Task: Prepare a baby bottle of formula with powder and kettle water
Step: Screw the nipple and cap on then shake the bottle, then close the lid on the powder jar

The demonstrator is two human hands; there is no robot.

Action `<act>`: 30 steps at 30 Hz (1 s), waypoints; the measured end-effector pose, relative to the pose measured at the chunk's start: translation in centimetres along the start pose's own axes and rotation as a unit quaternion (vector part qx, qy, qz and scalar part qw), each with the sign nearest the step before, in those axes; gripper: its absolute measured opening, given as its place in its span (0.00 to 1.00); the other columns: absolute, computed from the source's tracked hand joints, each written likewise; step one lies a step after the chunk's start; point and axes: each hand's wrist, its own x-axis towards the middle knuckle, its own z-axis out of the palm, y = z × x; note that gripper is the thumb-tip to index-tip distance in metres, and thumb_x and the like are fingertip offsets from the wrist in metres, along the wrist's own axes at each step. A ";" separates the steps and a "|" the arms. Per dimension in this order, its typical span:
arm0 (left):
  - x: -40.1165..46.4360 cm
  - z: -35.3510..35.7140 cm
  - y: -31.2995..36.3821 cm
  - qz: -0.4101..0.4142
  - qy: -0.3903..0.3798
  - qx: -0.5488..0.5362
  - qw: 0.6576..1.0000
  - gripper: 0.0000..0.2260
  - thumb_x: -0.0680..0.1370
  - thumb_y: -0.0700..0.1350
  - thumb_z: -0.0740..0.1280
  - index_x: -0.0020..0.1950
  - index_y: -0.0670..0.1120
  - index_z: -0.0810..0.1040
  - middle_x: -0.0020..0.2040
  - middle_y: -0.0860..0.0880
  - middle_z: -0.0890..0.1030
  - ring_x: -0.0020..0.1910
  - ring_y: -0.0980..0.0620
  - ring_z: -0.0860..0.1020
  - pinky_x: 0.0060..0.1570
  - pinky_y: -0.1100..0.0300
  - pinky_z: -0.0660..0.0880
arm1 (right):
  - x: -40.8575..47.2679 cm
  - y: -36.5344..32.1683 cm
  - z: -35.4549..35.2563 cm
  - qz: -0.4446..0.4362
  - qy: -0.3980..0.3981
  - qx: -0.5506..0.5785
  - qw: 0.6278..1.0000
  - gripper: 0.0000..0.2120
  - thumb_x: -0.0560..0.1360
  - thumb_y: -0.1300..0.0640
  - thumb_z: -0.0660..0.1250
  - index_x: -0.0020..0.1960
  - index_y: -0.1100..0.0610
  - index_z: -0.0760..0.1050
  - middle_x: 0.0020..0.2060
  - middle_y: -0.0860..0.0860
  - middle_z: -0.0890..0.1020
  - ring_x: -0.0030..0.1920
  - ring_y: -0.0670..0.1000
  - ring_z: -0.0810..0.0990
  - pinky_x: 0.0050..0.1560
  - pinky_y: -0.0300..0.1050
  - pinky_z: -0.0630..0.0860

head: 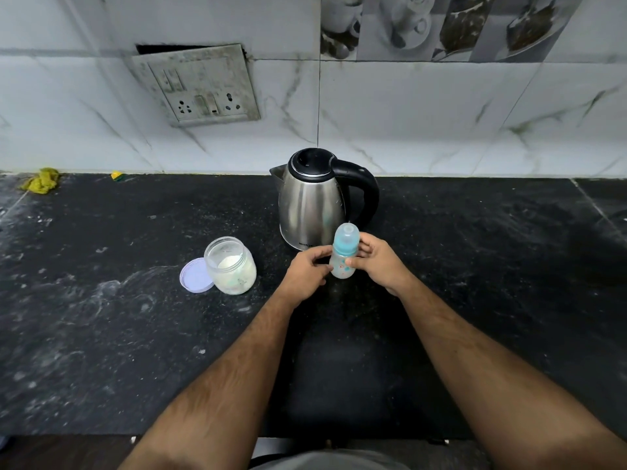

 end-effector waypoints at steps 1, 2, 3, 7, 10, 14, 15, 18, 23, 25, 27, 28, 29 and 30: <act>0.2 0.1 0.0 -0.003 0.000 0.002 1.000 0.21 0.78 0.32 0.64 0.69 0.47 0.76 0.64 0.52 0.81 0.46 0.55 0.78 0.47 0.54 0.77 | 0.2 0.2 -0.1 0.000 0.001 0.000 1.000 0.26 0.71 0.75 0.70 0.66 0.59 0.74 0.58 0.56 0.82 0.56 0.47 0.82 0.61 0.44 0.78; 0.3 0.1 0.0 -0.003 0.001 0.003 1.000 0.21 0.78 0.32 0.64 0.69 0.47 0.76 0.64 0.51 0.80 0.48 0.54 0.78 0.48 0.53 0.77 | 0.4 0.4 -0.1 -0.001 0.002 0.001 1.000 0.26 0.71 0.75 0.70 0.65 0.59 0.74 0.58 0.56 0.82 0.54 0.44 0.82 0.58 0.40 0.78; 0.4 0.1 0.0 -0.003 0.000 0.005 1.000 0.22 0.78 0.31 0.63 0.69 0.47 0.76 0.65 0.51 0.80 0.50 0.52 0.79 0.49 0.53 0.77 | 0.5 0.5 -0.1 -0.001 0.003 -0.001 1.000 0.26 0.70 0.75 0.70 0.64 0.57 0.74 0.58 0.56 0.82 0.53 0.42 0.83 0.57 0.39 0.78; 0.7 0.1 0.2 -0.003 -0.003 0.013 1.000 0.23 0.78 0.30 0.62 0.70 0.46 0.76 0.65 0.50 0.80 0.54 0.47 0.80 0.51 0.51 0.77 | 1.0 0.8 -0.1 0.001 0.007 -0.005 1.000 0.27 0.70 0.75 0.71 0.66 0.58 0.74 0.57 0.52 0.82 0.59 0.49 0.81 0.63 0.47 0.76; 0.5 0.1 0.3 -0.003 -0.002 0.013 1.000 0.23 0.78 0.30 0.62 0.70 0.47 0.75 0.65 0.51 0.80 0.59 0.43 0.80 0.52 0.49 0.78 | 1.2 1.1 -0.1 -0.005 0.008 -0.014 1.000 0.28 0.70 0.74 0.71 0.67 0.58 0.74 0.56 0.49 0.82 0.60 0.49 0.81 0.65 0.48 0.76; 0.2 0.2 0.3 0.005 -0.010 0.017 1.000 0.24 0.78 0.29 0.61 0.72 0.46 0.73 0.65 0.53 0.79 0.54 0.45 0.80 0.46 0.54 0.76 | 1.3 1.3 0.0 -0.002 0.008 -0.028 1.000 0.31 0.70 0.74 0.72 0.70 0.59 0.71 0.60 0.53 0.81 0.62 0.50 0.80 0.67 0.54 0.74; 0.1 0.2 0.3 0.008 -0.011 0.021 1.000 0.24 0.78 0.29 0.61 0.72 0.46 0.73 0.64 0.54 0.79 0.52 0.50 0.79 0.44 0.57 0.75 | 1.3 1.3 0.0 0.002 0.010 -0.028 1.000 0.33 0.69 0.75 0.72 0.72 0.60 0.69 0.63 0.55 0.80 0.64 0.52 0.79 0.68 0.55 0.73; -0.4 0.3 0.2 0.019 0.000 0.017 1.000 0.23 0.78 0.29 0.62 0.72 0.44 0.71 0.59 0.58 0.78 0.44 0.66 0.80 0.41 0.70 0.76 | 0.8 1.4 0.2 0.033 0.027 -0.016 0.999 0.42 0.69 0.74 0.74 0.77 0.59 0.60 0.69 0.59 0.75 0.68 0.56 0.75 0.69 0.57 0.72; -2.2 0.0 -1.6 0.017 0.053 0.031 0.998 0.20 0.78 0.35 0.66 0.70 0.45 0.74 0.61 0.46 0.82 0.47 0.59 0.79 0.63 0.55 0.75 | -2.2 2.7 1.8 0.060 0.198 -0.110 0.972 0.32 0.70 0.65 0.75 0.71 0.55 0.67 0.52 0.49 0.78 0.49 0.48 0.80 0.58 0.48 0.78; -3.5 -0.5 -2.7 0.016 0.071 0.050 0.996 0.17 0.78 0.38 0.68 0.67 0.46 0.77 0.58 0.47 0.83 0.52 0.57 0.80 0.65 0.54 0.75 | -3.9 3.2 3.4 0.051 0.283 -0.157 0.945 0.22 0.70 0.63 0.72 0.62 0.55 0.71 0.41 0.48 0.77 0.39 0.46 0.77 0.50 0.49 0.78; -4.8 -1.1 -3.6 0.017 0.083 0.060 0.995 0.16 0.78 0.38 0.68 0.65 0.46 0.79 0.56 0.50 0.83 0.51 0.58 0.80 0.64 0.56 0.75 | -5.3 3.7 5.4 0.034 0.295 -0.160 0.941 0.15 0.71 0.62 0.72 0.55 0.55 0.72 0.35 0.48 0.76 0.36 0.49 0.76 0.45 0.49 0.76; -5.5 -1.6 -4.1 0.019 0.088 0.066 0.994 0.15 0.78 0.38 0.68 0.64 0.46 0.80 0.54 0.51 0.84 0.49 0.60 0.80 0.63 0.59 0.75 | -5.8 3.9 6.6 0.028 0.283 -0.156 0.946 0.14 0.71 0.62 0.72 0.53 0.55 0.73 0.34 0.49 0.76 0.36 0.50 0.76 0.44 0.48 0.75; -6.0 -2.1 -4.6 0.022 0.092 0.073 0.993 0.14 0.78 0.38 0.68 0.63 0.47 0.80 0.53 0.53 0.83 0.47 0.63 0.80 0.61 0.62 0.75 | -6.1 4.1 7.7 0.022 0.268 -0.153 0.951 0.12 0.71 0.62 0.73 0.51 0.55 0.73 0.33 0.49 0.76 0.36 0.52 0.77 0.44 0.48 0.75; -6.7 -2.8 -5.1 0.025 0.096 0.081 0.992 0.14 0.78 0.38 0.68 0.63 0.48 0.81 0.52 0.54 0.83 0.46 0.67 0.79 0.58 0.67 0.75 | -6.3 4.2 8.9 0.017 0.252 -0.152 0.956 0.11 0.70 0.62 0.73 0.50 0.55 0.74 0.33 0.50 0.77 0.36 0.52 0.77 0.43 0.48 0.75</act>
